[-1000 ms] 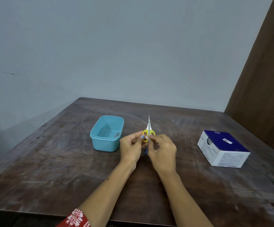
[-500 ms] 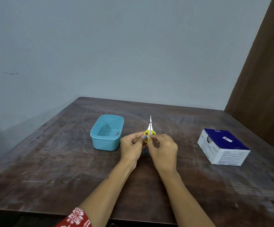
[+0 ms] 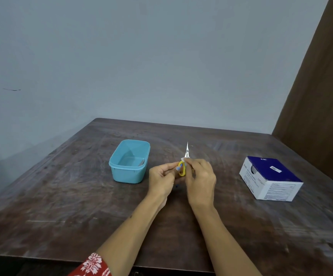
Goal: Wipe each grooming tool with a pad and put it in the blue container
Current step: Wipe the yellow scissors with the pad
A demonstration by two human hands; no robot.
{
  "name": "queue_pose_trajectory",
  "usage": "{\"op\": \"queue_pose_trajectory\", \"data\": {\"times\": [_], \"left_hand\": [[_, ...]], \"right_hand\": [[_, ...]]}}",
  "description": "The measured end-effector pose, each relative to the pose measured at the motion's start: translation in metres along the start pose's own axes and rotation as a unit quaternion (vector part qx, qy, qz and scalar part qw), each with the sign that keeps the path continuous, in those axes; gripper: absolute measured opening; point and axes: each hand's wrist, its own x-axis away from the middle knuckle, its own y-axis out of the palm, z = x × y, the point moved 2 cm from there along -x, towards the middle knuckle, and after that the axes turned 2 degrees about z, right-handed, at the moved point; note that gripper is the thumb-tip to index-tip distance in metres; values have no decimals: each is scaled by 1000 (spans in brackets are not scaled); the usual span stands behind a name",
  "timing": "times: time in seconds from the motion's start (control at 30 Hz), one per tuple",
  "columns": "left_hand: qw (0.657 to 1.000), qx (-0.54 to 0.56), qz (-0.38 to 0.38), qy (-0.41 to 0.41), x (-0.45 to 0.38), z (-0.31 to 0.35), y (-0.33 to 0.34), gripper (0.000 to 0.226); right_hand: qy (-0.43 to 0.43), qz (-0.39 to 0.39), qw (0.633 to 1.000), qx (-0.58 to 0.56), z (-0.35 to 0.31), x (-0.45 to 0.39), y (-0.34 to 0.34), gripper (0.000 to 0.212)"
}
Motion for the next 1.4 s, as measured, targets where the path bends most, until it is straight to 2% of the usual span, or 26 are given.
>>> {"op": "queue_pose_trajectory", "data": {"times": [0.2,0.37,0.53,0.7,0.87,1.07,1.2,1.4], "left_hand": [[1000,-11,29,3,-4,-2,-4,18],[1000,0,11,-3,0,-1,-1,18],[1000,-10,25,2,-2,-2,-3,19],[1000,-2,7,-4,0,-2,-1,17],[1000,-1,23,-3,-1,-1,-3,18],[1000,7,18,-4,1,0,-1,17],[999,7,31,-8,1,1,-3,17],[1000,12,23,-5,1,1,-1,17]], "right_hand": [[9,-39,999,-3,-2,5,0,10],[1,-13,1000,2,-2,2,-1,14],[16,-39,999,9,-4,5,-1,5],[10,-9,1000,13,-1,2,-1,12],[4,-40,999,4,-4,5,-1,6],[16,-18,1000,8,1,3,-1,10],[15,-47,999,12,-3,5,-2,5],[24,-21,999,15,0,2,-1,9]]}}
